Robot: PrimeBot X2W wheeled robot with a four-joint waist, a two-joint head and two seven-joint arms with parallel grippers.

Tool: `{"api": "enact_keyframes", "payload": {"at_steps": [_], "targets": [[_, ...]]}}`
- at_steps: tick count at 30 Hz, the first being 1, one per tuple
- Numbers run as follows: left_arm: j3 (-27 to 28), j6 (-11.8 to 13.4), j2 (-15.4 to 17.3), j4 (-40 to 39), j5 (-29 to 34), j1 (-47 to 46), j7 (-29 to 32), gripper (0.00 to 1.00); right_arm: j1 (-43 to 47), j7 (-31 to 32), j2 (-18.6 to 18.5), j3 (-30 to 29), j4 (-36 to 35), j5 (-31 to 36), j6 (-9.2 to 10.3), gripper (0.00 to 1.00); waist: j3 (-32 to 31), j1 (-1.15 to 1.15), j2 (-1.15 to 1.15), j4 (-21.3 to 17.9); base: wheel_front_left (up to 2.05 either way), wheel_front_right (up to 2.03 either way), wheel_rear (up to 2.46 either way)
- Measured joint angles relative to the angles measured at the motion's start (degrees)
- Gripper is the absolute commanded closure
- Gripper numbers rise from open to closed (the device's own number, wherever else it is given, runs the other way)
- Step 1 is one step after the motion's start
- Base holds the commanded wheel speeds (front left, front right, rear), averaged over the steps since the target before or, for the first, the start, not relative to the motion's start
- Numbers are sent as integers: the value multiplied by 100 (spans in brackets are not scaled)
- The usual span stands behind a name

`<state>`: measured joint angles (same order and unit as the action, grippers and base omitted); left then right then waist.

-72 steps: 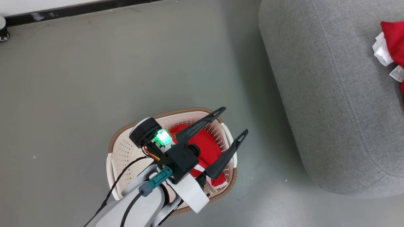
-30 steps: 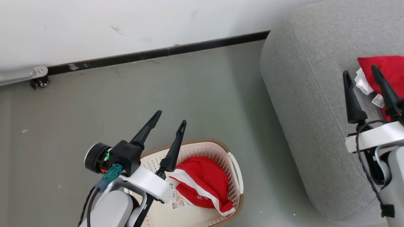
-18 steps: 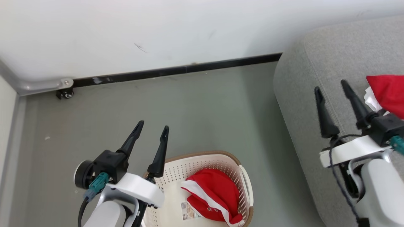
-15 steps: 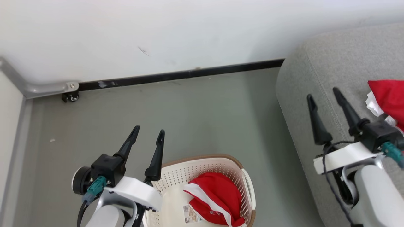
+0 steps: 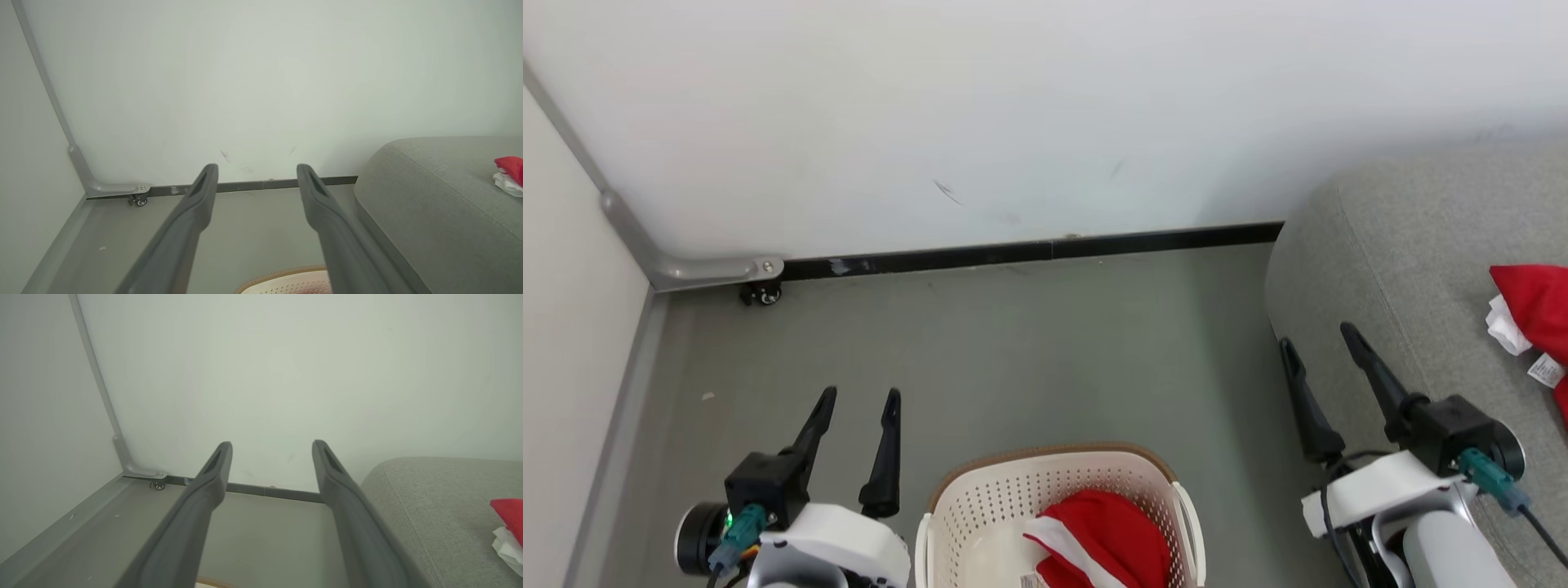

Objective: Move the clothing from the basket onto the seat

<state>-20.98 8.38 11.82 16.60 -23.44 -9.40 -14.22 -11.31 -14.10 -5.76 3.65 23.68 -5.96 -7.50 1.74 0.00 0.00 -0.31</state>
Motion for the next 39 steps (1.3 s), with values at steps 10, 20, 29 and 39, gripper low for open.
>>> {"api": "enact_keyframes", "payload": {"at_steps": [10, 20, 29, 39], "targets": [[188, 164, 12, -10, 65, 359, 0, 0, 700, 9, 145, -212, -168, 157, 0, 0, -364, 0, 0, 136, 0, 0, 0], [432, 280, 97, -111, 144, 684, 0, 0, 1161, 52, 272, -510, -467, 275, 0, 0, -651, 0, 0, 179, 0, 0, 0], [523, 324, 93, -260, 253, 920, 0, 0, 1440, 160, 328, -542, -743, 347, 0, 0, -786, 0, 0, 120, 0, 0, 0], [619, 374, 121, -442, 364, 1074, 0, 0, 1629, 303, 333, -478, -1070, 226, 0, 0, -757, 0, 0, 39, 0, 0, 0]]}}
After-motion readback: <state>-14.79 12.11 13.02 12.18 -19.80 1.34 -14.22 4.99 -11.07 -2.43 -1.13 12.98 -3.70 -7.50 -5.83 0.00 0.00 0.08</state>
